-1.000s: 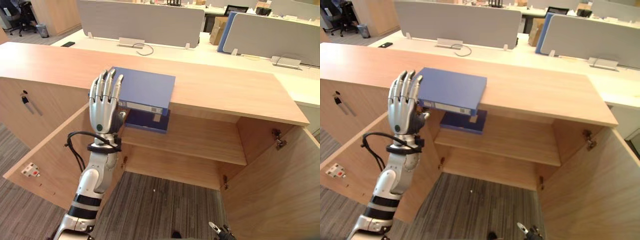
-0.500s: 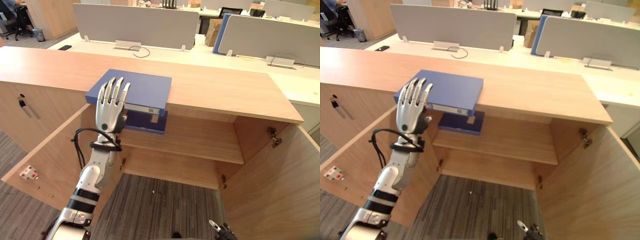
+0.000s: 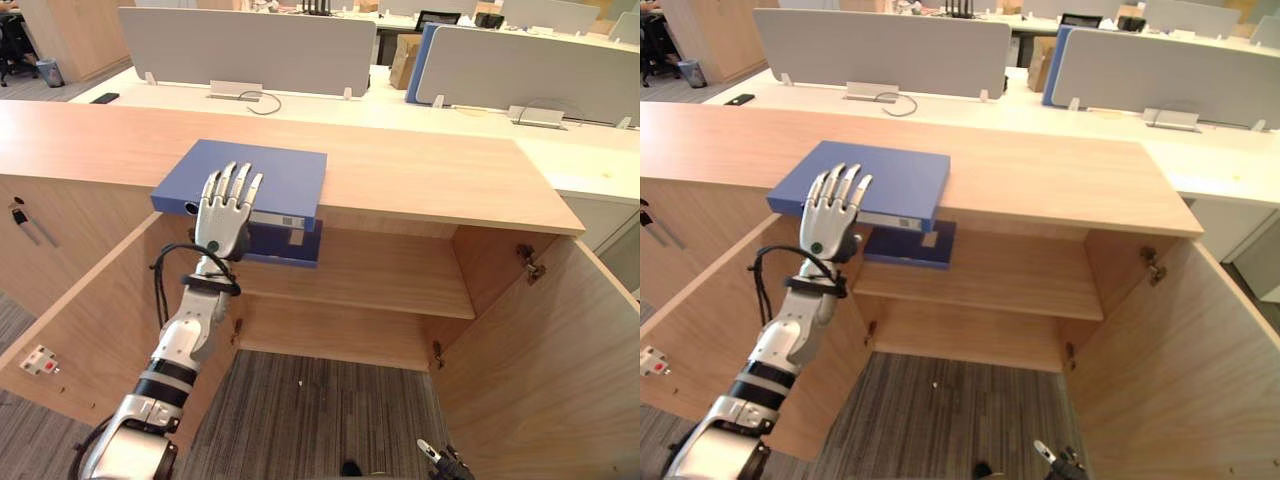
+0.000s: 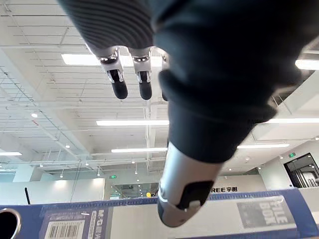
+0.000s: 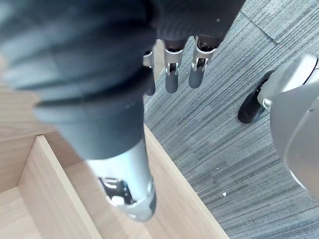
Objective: Walk over to the cabinet, pick up the folder, carry it to the office cabinet, place the folder inside the office cabinet, then close the office cabinet door
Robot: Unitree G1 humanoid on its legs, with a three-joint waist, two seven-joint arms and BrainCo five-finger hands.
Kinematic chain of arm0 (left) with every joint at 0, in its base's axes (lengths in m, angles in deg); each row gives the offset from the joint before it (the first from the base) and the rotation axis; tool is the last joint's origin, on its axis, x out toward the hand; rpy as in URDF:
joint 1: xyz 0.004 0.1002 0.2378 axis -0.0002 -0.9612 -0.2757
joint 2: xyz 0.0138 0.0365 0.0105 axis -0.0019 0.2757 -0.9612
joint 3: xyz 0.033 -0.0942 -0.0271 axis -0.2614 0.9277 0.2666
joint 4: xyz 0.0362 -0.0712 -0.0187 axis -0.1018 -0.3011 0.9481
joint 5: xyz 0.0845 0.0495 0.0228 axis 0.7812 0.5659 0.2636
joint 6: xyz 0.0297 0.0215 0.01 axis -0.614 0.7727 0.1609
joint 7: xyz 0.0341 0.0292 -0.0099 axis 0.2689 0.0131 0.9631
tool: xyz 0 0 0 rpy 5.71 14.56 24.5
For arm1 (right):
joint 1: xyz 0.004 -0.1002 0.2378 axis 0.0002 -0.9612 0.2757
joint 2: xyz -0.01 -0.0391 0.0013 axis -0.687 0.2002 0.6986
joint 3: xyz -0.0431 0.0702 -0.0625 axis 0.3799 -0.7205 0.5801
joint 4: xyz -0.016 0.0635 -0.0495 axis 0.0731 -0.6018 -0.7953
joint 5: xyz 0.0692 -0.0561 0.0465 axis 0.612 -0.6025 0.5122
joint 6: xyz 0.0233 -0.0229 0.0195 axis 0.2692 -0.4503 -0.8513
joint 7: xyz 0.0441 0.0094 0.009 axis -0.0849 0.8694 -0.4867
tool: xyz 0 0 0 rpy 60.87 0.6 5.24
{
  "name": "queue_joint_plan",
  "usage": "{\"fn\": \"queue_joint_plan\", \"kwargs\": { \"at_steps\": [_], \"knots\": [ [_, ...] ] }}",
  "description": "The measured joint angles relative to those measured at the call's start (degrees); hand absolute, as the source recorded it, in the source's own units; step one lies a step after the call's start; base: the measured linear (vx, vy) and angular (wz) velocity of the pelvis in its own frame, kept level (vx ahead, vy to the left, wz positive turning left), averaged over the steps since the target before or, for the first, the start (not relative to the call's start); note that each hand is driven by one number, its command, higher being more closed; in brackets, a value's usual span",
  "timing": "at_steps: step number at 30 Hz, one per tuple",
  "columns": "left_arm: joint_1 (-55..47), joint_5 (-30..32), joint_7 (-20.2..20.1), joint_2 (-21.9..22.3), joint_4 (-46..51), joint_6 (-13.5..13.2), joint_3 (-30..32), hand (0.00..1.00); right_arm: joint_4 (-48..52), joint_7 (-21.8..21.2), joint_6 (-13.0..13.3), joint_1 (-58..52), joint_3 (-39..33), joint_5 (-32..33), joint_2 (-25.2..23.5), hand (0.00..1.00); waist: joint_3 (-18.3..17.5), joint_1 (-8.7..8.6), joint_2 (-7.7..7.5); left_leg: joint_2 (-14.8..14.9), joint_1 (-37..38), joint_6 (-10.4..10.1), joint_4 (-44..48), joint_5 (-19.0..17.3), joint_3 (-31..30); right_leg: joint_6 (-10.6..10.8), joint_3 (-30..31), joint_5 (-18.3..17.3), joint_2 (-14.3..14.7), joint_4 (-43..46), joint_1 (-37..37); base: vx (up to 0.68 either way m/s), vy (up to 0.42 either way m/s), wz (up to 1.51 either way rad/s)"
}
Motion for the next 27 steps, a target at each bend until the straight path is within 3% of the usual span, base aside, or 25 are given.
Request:
{"fn": "queue_joint_plan", "kwargs": {
  "at_steps": [7,15,24,27],
  "knots": [
    [1.7,0.0,-0.5,-1.4,-4.0,0.2,-0.8,0.0,0.9,0.3,0.0,0.2,0.0,0.0,0.2,0.0,0.2,-0.15,0.28,0.0,0.7,-0.2,0.0,-0.8,0.3,-2.2,-0.2,0.2,0.0,-2.2,1.7,0.0,0.007,-0.02],
    [3.3,0.0,-1.6,-2.3,-10.2,0.1,-2.6,0.0,1.0,0.7,0.3,1.5,-0.7,0.0,0.5,0.0,1.8,-0.29,2.11,0.0,2.6,-0.5,0.1,-2.4,1.5,-4.4,-0.2,0.1,0.0,-3.9,4.0,0.03,0.005,-0.07],
    [8.5,-0.1,-1.6,-3.6,-16.1,0.5,-4.7,0.0,1.0,0.7,0.4,2.4,0.1,0.0,1.6,0.0,2.6,-0.49,2.89,0.1,3.6,-0.7,0.3,-3.4,2.0,-7.7,-0.3,0.9,0.5,-4.3,4.7,0.02,-0.003,-0.09],
    [9.6,-0.3,-1.6,-3.6,-17.8,1.0,-4.8,0.0,1.1,0.8,0.5,3.0,1.8,0.0,2.6,0.0,3.5,-0.54,3.34,0.0,4.4,-0.8,0.3,-4.0,1.9,-7.8,-0.4,1.0,0.5,-3.9,4.9,-0.05,-0.009,-0.14]
  ]
}}
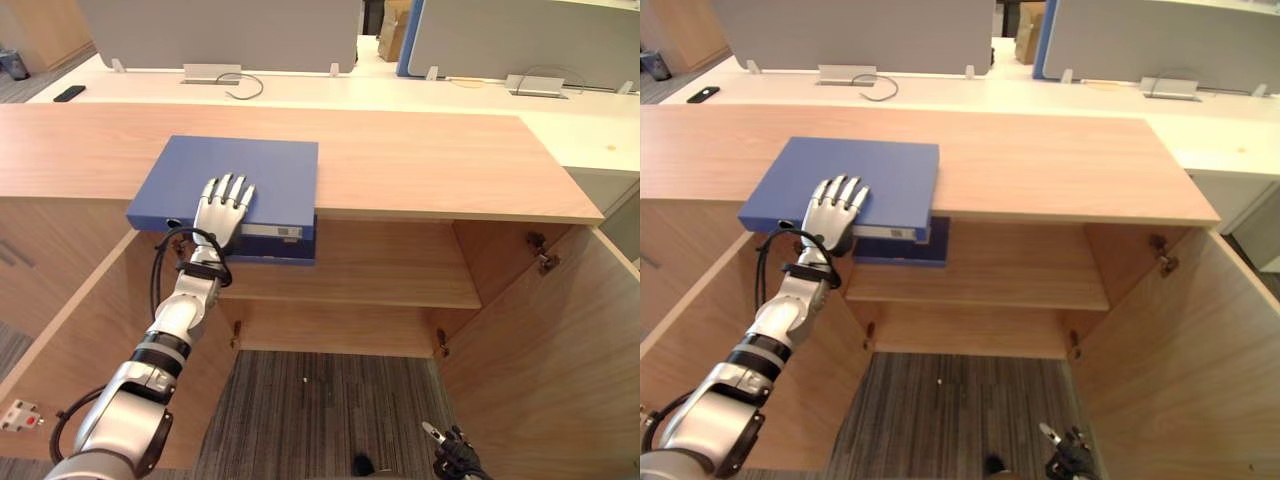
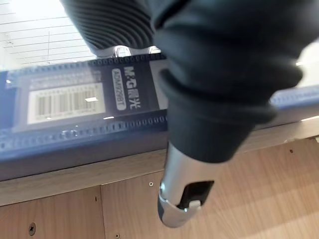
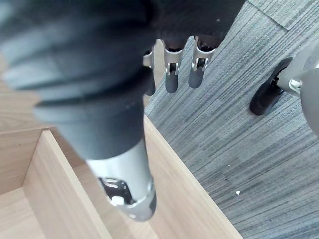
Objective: Walk over to the cabinet, pick up the folder, carry it to the office cabinet, place the folder inside the office cabinet, then close the office cabinet door
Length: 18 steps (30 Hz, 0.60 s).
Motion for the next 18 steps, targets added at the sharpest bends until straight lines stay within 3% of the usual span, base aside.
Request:
{"fn": "queue_joint_plan", "kwargs": {
  "at_steps": [3,4,7,12,18],
  "knots": [
    [0.4,-0.2,0.1,0.0,-1.0,0.4,0.0,0.0,0.0,0.1,0.0,0.2,0.0,0.0,0.0,0.0,0.7,0.0,0.05,0.1,0.0,0.0,0.0,0.0,0.0,0.1,-0.4,0.0,0.1,0.8,-0.6,-0.08,-0.023,-0.06],
    [0.4,-0.3,0.2,0.0,-1.1,0.5,0.0,1.0,0.0,0.1,0.0,0.2,0.0,0.0,0.0,0.0,0.7,0.01,0.1,0.1,0.0,0.0,0.0,0.0,0.0,0.1,-0.5,0.0,0.1,0.9,-0.7,-0.09,-0.033,-0.06],
    [0.9,-0.5,1.2,0.0,-1.5,1.5,0.0,1.0,0.4,0.4,0.0,0.3,0.3,0.0,0.0,0.0,1.0,0.02,0.26,0.1,0.1,0.0,-0.1,0.0,0.1,0.8,-0.9,-0.1,0.1,1.4,-1.1,-0.09,-0.035,-0.06],
    [2.8,-1.6,3.6,0.1,-2.3,2.4,0.0,1.0,0.4,0.9,0.0,0.4,0.6,0.0,0.0,0.0,1.5,0.17,0.27,-0.2,0.3,-0.1,-0.3,0.3,0.1,5.4,-1.2,-1.7,-0.4,3.0,-2.1,-0.09,-0.057,-0.03],
    [5.6,-2.7,4.5,0.7,-2.5,2.4,0.0,1.0,0.4,1.2,0.0,0.7,0.5,0.0,-0.1,0.0,1.5,0.12,0.26,0.1,0.3,-0.2,-0.3,0.4,0.1,5.7,-1.2,-1.6,-0.2,2.9,-2.0,-0.02,-0.022,-0.01]
  ]
}}
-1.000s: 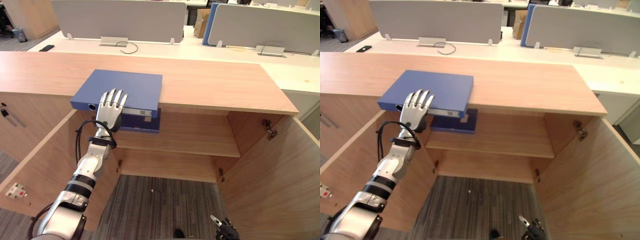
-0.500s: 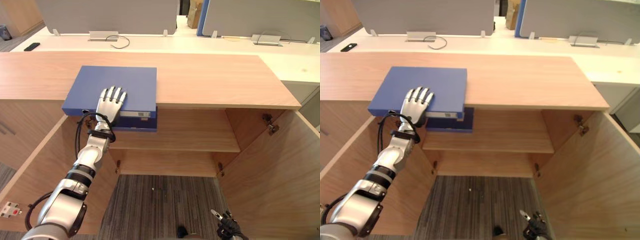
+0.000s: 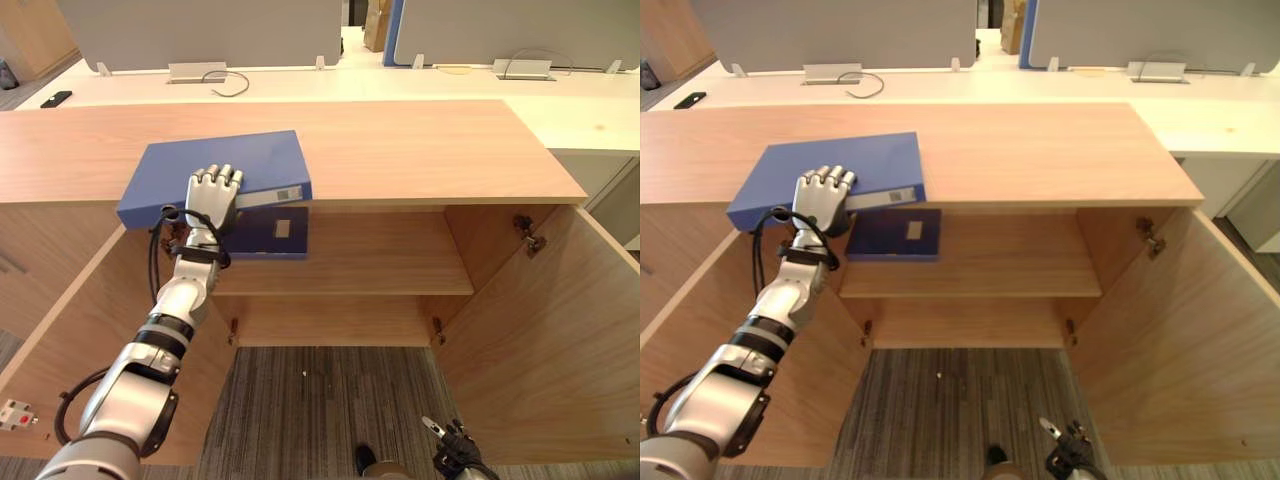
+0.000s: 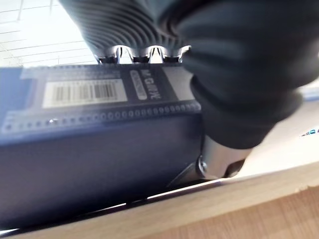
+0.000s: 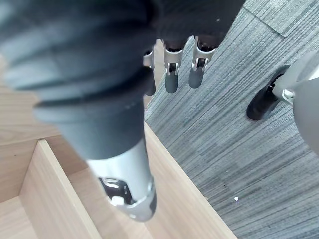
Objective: Walk over to the cabinet, pick up the folder, carry it to the office cabinet, place the folder inside the office cabinet, then close the office cabinet door
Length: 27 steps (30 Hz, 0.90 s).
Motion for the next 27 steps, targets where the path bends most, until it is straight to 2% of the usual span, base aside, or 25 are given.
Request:
{"fn": "queue_joint_plan", "kwargs": {
  "at_steps": [8,13,16,20,27],
  "knots": [
    [-1.3,-0.5,0.6,2.4,5.0,0.2,0.6,1.0,-0.2,0.1,0.0,0.5,1.4,0.0,0.0,0.0,0.3,0.48,-0.12,-0.1,0.2,-0.1,0.0,-0.1,-0.6,0.0,-0.7,0.0,-0.1,-0.5,1.1,-0.01,-0.008,0.04],
    [-9.4,-2.8,0.4,9.1,21.0,0.1,3.9,1.0,1.3,0.6,-0.1,0.2,2.7,0.0,-0.1,0.0,0.3,0.96,-0.09,0.0,-0.2,-0.1,0.0,-0.1,-1.1,0.1,-0.7,0.1,-0.2,0.1,0.8,-0.03,-0.015,0.05],
    [-12.3,-6.1,0.5,13.0,28.5,-1.1,5.1,1.0,7.8,1.4,-0.1,-1.1,3.6,0.0,-0.5,0.0,0.3,1.1,-0.06,0.1,-0.6,0.1,0.0,0.1,-1.5,0.1,-0.4,0.0,0.0,1.1,0.1,-0.06,-0.022,0.04],
    [-17.4,-11.1,1.4,18.1,38.2,-3.3,7.4,1.0,23.3,2.1,0.5,-5.3,2.9,0.1,-1.1,0.0,0.3,1.08,0.02,0.3,-1.1,0.3,0.0,0.5,-1.7,0.2,-0.3,0.1,0.3,2.8,-1.3,-0.06,-0.021,0.0],
    [-22.3,-18.0,1.9,21.5,48.2,-5.8,10.7,1.0,41.2,2.5,2.9,-10.1,-2.9,2.6,-4.8,0.0,0.4,1.53,0.41,0.4,-2.1,0.8,-0.1,0.4,-2.5,1.7,-0.1,1.1,0.8,4.0,-3.0,-0.08,-0.021,-0.07]
  ]
}}
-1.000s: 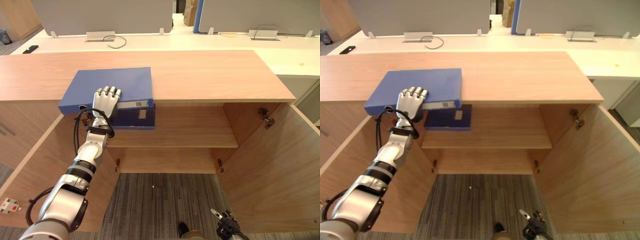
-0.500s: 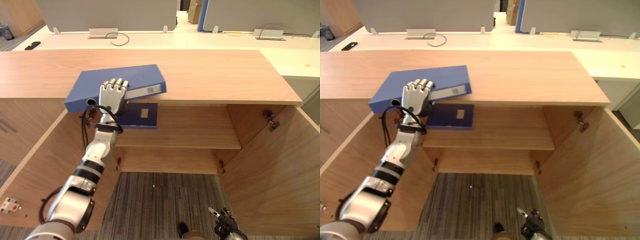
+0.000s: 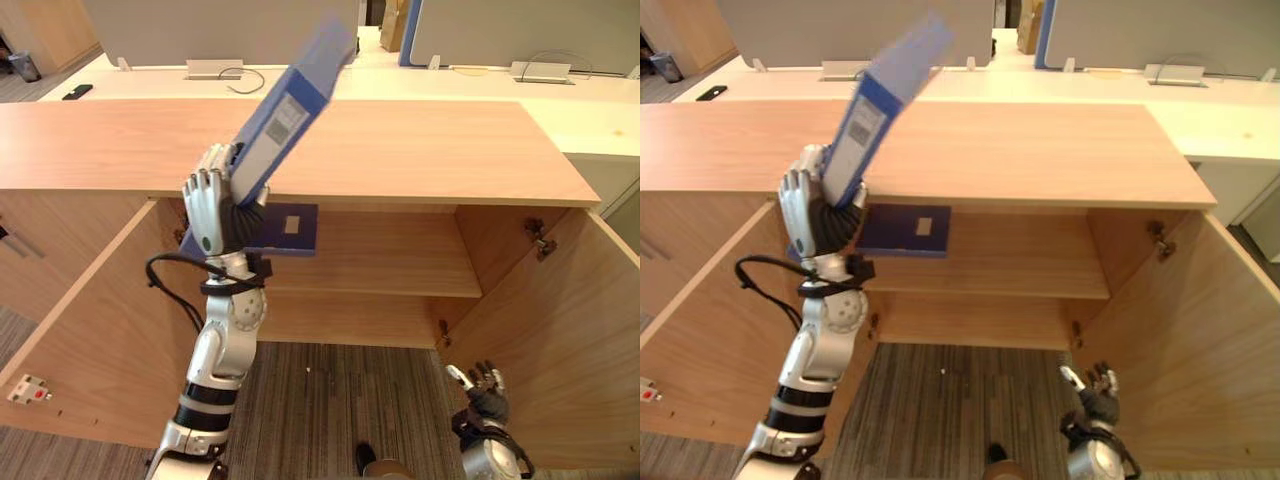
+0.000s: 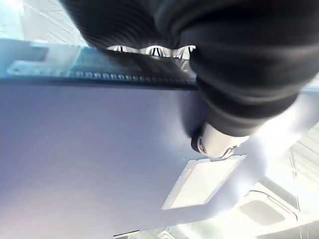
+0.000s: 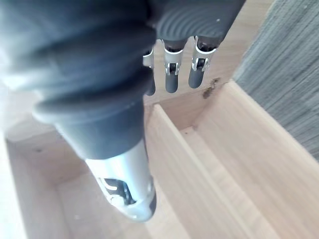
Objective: Walk over to the cabinet, pick up the folder, carry it to the office cabinet, place the folder inside the office cabinet, then close the office cabinet door
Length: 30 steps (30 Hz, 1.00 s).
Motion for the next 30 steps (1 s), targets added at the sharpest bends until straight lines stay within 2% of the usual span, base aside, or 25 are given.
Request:
{"fn": "queue_joint_plan", "kwargs": {
  "at_steps": [1,2,4,6,7,8,9,10,12,15,19,22,28,30],
  "knots": [
    [-1.3,-4.3,-0.4,0.4,3.0,-2.7,0.2,1.0,4.5,-0.8,1.1,-1.0,-1.5,3.4,-0.3,0.0,0.2,0.03,0.4,0.0,0.0,0.1,0.0,0.1,-0.5,0.2,0.1,0.1,0.1,0.0,-0.2,-0.06,-0.015,-0.08],
    [-1.6,-5.1,-0.5,0.4,3.4,-3.2,0.4,1.0,5.3,-1.0,1.2,-1.2,-1.9,4.1,-0.3,0.0,0.3,0.03,0.5,0.0,0.0,0.1,0.0,0.1,-0.6,0.2,0.1,0.1,0.2,0.0,-0.2,-0.07,-0.016,-0.11],
    [-4.2,-13.4,-3.3,0.6,6.6,-8.0,0.8,1.0,11.3,-3.1,2.5,-1.4,-4.8,7.7,-0.4,0.0,0.3,0.14,1.37,0.1,0.0,0.1,0.0,0.1,-0.9,0.4,0.2,-0.1,0.4,0.1,-0.2,-0.05,-0.015,-0.1],
    [-6.4,-26.2,-8.5,0.6,8.0,-12.9,0.9,1.0,17.6,-5.1,4.1,-1.3,-7.8,11.7,-0.4,0.0,-0.3,0.16,2.38,0.4,0.0,-0.1,0.0,0.5,-1.1,1.0,0.2,-0.5,0.8,0.2,-0.4,-0.02,-0.022,-0.07],
    [-6.9,-30.7,-10.3,0.7,8.1,-14.1,1.0,1.0,19.5,-5.5,4.6,-1.3,-8.5,12.6,-0.3,0.0,-0.4,0.17,2.6,0.5,0.0,-0.3,0.0,0.7,-1.1,1.3,0.2,-0.7,0.9,0.2,-0.5,-0.01,-0.027,-0.06],
    [-7.3,-40.3,-14.4,0.6,8.1,-16.0,1.2,1.0,23.0,-6.5,5.6,-1.1,-9.8,13.5,-0.3,0.0,-0.7,0.23,2.89,0.6,0.0,-0.7,0.0,1.2,-1.0,1.3,0.2,-0.7,1.0,0.1,-0.8,-0.01,-0.02,-0.04],
    [-7.4,-48.0,-18.0,0.6,8.1,-17.1,1.2,1.0,26.1,-7.2,6.1,-0.5,-11.2,13.7,-0.1,0.0,-0.7,0.28,2.92,0.6,-0.1,-0.9,0.0,1.4,-1.0,1.3,0.2,-0.7,1.1,0.1,-1.0,0.0,0.0,0.0],
    [-7.4,-51.9,-19.8,0.6,8.1,-17.5,1.2,1.0,27.5,-7.4,6.2,-0.2,-11.7,13.7,-0.1,0.0,-0.7,0.28,2.89,0.6,-0.2,-0.9,0.0,1.5,-1.0,1.3,0.3,-0.7,1.1,0.1,-1.0,0.0,0.0,0.0],
    [-7.4,-64.9,-25.8,0.6,8.1,-18.7,2.0,1.0,33.5,-7.5,6.4,1.1,-12.8,12.9,0.8,0.0,-0.9,0.28,2.78,0.6,-0.1,-0.9,0.0,1.5,-0.9,1.3,0.3,-0.7,1.0,-0.1,-1.0,0.0,0.0,0.0],
    [-7.4,-74.6,-30.0,0.1,8.1,-19.7,2.9,1.0,37.1,-7.5,6.6,4.4,-12.7,8.3,3.9,0.0,-1.1,0.41,2.68,0.4,-0.1,-0.8,0.0,1.6,-0.9,1.6,0.3,-0.4,0.8,-0.3,-0.8,0.02,0.017,0.0],
    [-7.4,-81.7,-32.8,-1.7,8.0,-20.0,2.4,1.0,37.3,-7.0,5.8,9.9,-8.7,-0.9,11.6,0.0,-1.6,1.01,2.39,0.3,-0.2,-0.7,0.0,1.6,-0.9,1.7,0.3,0.0,0.7,-0.4,-0.7,0.01,0.006,0.0],
    [-7.0,-85.0,-35.2,-2.8,6.8,-20.1,-0.7,1.0,37.4,-7.2,4.5,15.6,-5.8,-8.1,17.5,0.0,-2.2,1.95,1.98,0.3,-0.2,-0.6,0.0,1.6,-1.2,1.9,0.2,0.1,0.6,-0.4,-0.4,0.01,0.009,0.04],
    [-6.6,-85.6,-37.3,-4.4,4.6,-19.8,-3.5,1.0,36.4,-6.5,3.9,23.0,-3.8,-13.6,25.0,0.0,-2.4,2.22,1.89,-0.5,-0.2,-0.1,0.0,1.7,-2.0,2.0,-0.2,0.1,-0.3,-0.4,0.0,-0.01,0.024,0.07],
    [-6.0,-85.6,-37.9,-5.6,3.2,-19.5,-4.8,1.0,32.9,-5.8,3.7,25.9,-2.6,-13.8,28.7,0.0,-3.1,2.24,1.66,-0.8,-0.4,0.1,0.0,1.8,-2.5,2.0,-0.7,0.0,-0.6,-0.3,0.0,-0.01,0.022,0.11]
  ]
}}
